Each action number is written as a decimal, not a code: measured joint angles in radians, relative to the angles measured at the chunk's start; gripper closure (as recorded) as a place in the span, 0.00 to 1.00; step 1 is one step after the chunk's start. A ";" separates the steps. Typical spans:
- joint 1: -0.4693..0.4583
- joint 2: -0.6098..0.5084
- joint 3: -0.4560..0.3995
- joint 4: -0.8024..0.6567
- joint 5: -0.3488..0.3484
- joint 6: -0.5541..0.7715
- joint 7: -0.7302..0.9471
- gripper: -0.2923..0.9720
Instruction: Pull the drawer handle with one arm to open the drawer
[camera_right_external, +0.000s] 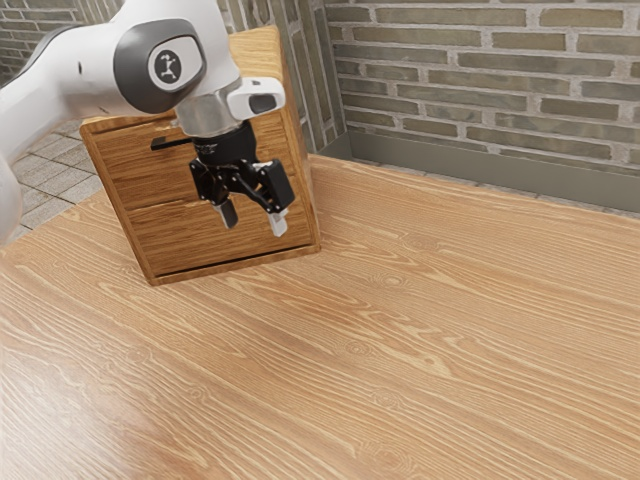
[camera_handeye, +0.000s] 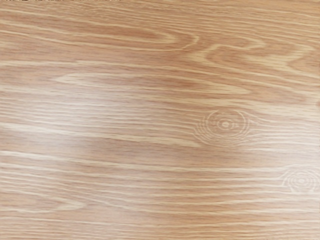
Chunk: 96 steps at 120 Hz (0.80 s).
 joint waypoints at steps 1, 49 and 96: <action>0.000 0.000 0.000 0.000 -0.001 0.000 0.002 0.23; 0.005 -0.003 0.004 0.071 -0.020 -0.027 0.056 0.23; 0.008 -0.069 0.025 0.154 -0.018 -0.121 0.068 0.23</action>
